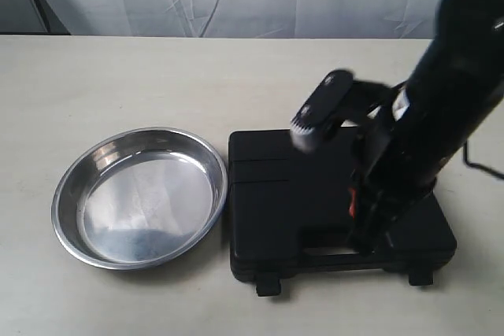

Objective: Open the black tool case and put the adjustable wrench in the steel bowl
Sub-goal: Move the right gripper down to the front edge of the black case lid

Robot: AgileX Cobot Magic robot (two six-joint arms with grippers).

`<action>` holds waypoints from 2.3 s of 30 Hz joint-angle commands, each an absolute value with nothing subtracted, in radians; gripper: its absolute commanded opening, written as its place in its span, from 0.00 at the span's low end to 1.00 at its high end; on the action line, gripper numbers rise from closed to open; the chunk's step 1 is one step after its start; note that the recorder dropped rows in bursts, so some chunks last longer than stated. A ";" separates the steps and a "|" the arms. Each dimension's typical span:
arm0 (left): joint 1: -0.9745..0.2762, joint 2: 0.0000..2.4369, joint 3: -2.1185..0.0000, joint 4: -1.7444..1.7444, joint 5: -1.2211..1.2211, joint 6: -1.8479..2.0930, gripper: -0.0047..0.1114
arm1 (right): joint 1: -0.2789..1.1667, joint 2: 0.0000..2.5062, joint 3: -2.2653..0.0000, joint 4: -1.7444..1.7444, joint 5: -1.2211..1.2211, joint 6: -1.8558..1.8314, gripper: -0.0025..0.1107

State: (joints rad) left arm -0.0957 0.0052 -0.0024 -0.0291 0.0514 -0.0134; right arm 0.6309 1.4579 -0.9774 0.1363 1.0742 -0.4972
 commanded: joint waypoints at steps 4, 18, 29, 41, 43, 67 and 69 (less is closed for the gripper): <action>-0.102 0.000 0.000 -0.037 0.050 -0.016 0.04 | 0.811 1.607 -0.978 0.028 1.048 -0.429 0.25; -0.102 0.000 0.000 -0.037 0.050 -0.016 0.04 | 0.811 1.720 -0.879 0.034 0.827 -0.395 0.32; -0.102 0.000 0.000 -0.037 0.050 -0.016 0.04 | 0.811 1.718 -0.879 0.023 0.812 -0.378 0.26; -0.102 0.000 0.000 -0.037 0.050 -0.016 0.04 | 0.811 1.720 -0.879 -0.042 0.722 -0.365 0.38; -0.102 0.000 0.000 -0.037 0.050 -0.016 0.04 | 0.811 1.718 -0.883 -0.042 0.738 -0.345 0.38; -0.102 0.000 0.000 -0.037 0.050 -0.016 0.04 | 0.809 1.718 -0.884 -0.100 0.675 -0.336 0.38; -0.102 0.000 0.000 -0.037 0.050 -0.016 0.04 | 0.809 1.732 -0.884 -0.098 0.677 -0.336 0.38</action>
